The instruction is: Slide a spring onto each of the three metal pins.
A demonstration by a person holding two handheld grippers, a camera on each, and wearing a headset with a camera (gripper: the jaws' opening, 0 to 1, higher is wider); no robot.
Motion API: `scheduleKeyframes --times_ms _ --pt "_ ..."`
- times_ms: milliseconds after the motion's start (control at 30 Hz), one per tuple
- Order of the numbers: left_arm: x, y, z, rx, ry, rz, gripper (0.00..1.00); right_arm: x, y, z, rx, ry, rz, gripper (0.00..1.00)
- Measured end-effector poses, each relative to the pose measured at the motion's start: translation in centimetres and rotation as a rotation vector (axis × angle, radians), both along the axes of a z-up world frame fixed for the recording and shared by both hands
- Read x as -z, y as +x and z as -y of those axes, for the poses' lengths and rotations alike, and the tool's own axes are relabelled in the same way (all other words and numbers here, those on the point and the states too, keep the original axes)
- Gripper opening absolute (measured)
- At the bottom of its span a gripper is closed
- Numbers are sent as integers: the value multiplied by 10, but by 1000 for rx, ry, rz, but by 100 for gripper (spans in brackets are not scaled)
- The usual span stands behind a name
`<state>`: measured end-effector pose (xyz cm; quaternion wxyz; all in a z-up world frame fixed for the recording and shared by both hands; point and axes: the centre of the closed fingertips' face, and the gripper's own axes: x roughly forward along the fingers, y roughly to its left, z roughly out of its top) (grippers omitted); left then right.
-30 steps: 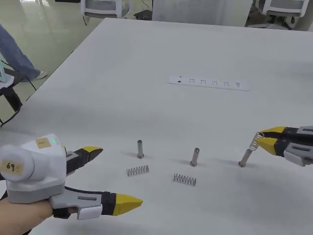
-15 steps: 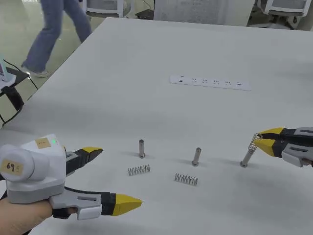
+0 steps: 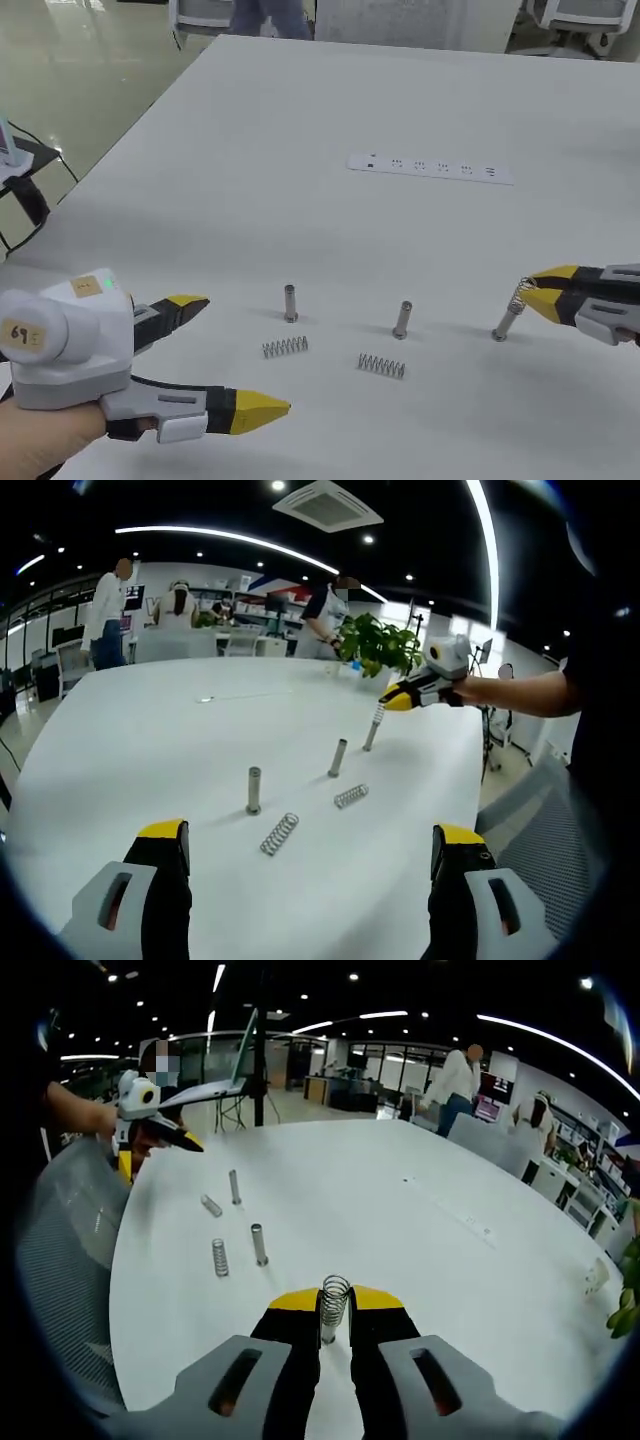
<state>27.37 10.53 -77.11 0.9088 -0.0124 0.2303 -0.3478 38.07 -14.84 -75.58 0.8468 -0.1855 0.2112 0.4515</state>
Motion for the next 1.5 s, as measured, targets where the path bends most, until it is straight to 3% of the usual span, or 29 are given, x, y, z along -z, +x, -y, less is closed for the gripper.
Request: scheduleKeyframes --times_ms 800,1500 --pt "0 1 -1 -6 -4 -3 98 10 0 1 7 -6 -20 8" --pt "-1 1 -4 -11 -2 1 98 49 -9 2 19 -49 -80 8"
